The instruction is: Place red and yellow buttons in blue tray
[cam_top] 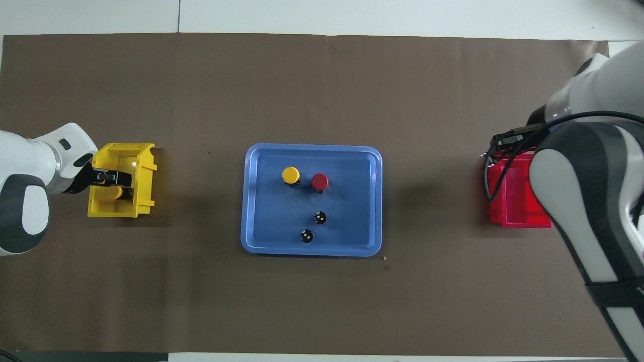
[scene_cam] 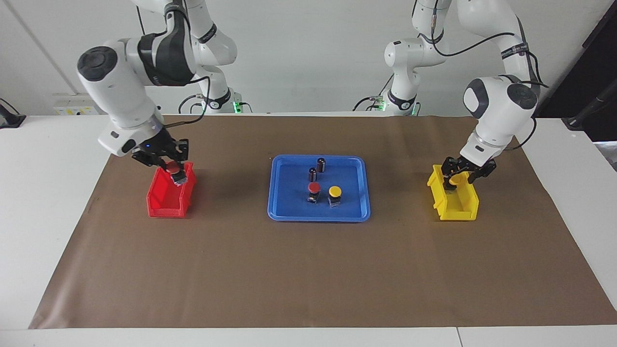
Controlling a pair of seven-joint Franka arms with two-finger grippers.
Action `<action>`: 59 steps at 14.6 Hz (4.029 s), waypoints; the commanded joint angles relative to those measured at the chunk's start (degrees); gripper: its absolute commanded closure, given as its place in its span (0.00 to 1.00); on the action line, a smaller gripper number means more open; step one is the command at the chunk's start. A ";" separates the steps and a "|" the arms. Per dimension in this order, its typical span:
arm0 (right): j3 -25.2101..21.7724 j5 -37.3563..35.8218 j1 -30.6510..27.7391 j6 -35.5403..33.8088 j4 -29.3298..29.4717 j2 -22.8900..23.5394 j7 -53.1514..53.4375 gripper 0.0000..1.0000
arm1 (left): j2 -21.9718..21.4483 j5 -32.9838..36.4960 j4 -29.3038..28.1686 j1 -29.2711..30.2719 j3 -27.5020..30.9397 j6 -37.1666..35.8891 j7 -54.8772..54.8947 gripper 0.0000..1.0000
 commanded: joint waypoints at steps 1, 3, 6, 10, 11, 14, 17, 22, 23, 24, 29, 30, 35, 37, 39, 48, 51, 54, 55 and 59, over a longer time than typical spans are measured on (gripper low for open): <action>0.08 -0.27 9.69 5.27 1.94 3.95 16.06 0.85 | -0.19 -1.13 -1.76 1.67 -0.44 1.70 0.26 0.21; 0.17 -0.18 13.58 12.03 -1.13 4.83 21.56 0.85 | -0.10 -1.13 -2.90 1.67 -0.44 2.14 -0.80 0.21; 0.34 0.43 15.08 20.83 -9.12 2.73 21.93 0.85 | -0.01 -1.13 -3.69 1.76 -0.44 3.54 -0.89 0.21; 0.34 0.52 16.14 26.12 -13.36 2.80 22.54 0.85 | -0.28 -1.13 -4.66 1.85 -0.44 3.90 -2.02 0.49; 0.34 0.52 17.53 26.82 -13.36 3.68 23.76 0.85 | -0.28 -1.13 -4.66 1.85 -0.44 3.98 -2.90 0.75; 0.34 0.52 20.26 29.37 -13.10 6.94 27.20 0.85 | -0.02 -1.04 -3.26 1.85 -0.44 2.68 -3.00 0.96; 0.34 0.52 20.80 29.47 -13.19 7.91 27.55 0.84 | 0.07 -1.04 4.97 2.11 -0.35 -6.70 -2.82 0.96; 0.34 0.52 20.71 29.38 -14.68 8.00 27.46 0.47 | 1.38 -1.21 22.23 -1.03 -1.40 -21.42 -11.39 0.96; 0.34 0.52 20.71 28.86 -14.59 7.91 27.46 0.28 | 1.04 -1.21 19.97 -6.10 -1.41 -18.54 -16.39 0.96; 0.34 0.43 20.62 28.50 -13.38 8.17 27.29 0.00 | 0.95 -1.21 17.25 -10.07 -1.50 -14.86 -22.10 0.96; -0.19 -0.71 13.71 12.62 1.90 7.83 26.59 0.00 | 6.82 -1.21 14.59 -26.34 -1.50 -2.72 -42.70 0.96; -0.27 -0.80 10.98 9.81 3.58 7.04 25.97 0.00 | 8.41 -1.21 14.59 -27.67 -1.50 -0.69 -44.20 0.96; -0.27 -0.62 -0.45 -4.43 5.62 -0.16 15.71 0.00 | 11.85 -0.95 13.71 -29.18 -1.41 2.31 -44.75 0.96; -0.36 -0.62 -5.28 -9.01 5.80 -2.88 10.00 0.00 | 11.85 -0.95 10.82 -29.26 -1.41 5.81 -44.83 0.96; -0.54 -0.62 -9.06 -13.66 5.88 -5.61 4.12 0.00 | 12.46 -0.95 10.28 -29.27 -1.41 6.97 -44.83 0.92; -2.03 -1.59 -13.83 -18.61 5.53 -9.14 -6.46 0.00 | 6.16 0.98 19.93 -27.34 -0.27 -16.00 -38.46 0.00; -1.94 -1.76 -13.83 -18.87 5.53 -9.23 -6.64 0.00 | 0.53 0.46 25.04 -20.33 0.08 -27.28 -21.42 0.00; -1.77 -3.96 -13.83 -18.70 5.53 -9.23 -7.16 0.00 | -3.79 0.28 27.15 -14.17 0.17 -31.16 -14.87 0.00; -1.77 -3.88 -13.83 -18.79 5.53 -9.23 -7.17 0.00 | -3.62 0.28 29.33 -12.23 0.26 -32.91 -14.60 0.00; -1.77 -3.26 -13.74 -18.87 5.36 -9.31 -7.52 0.00 | -1.60 -1.12 36.47 -5.37 0.35 -38.99 -6.09 0.00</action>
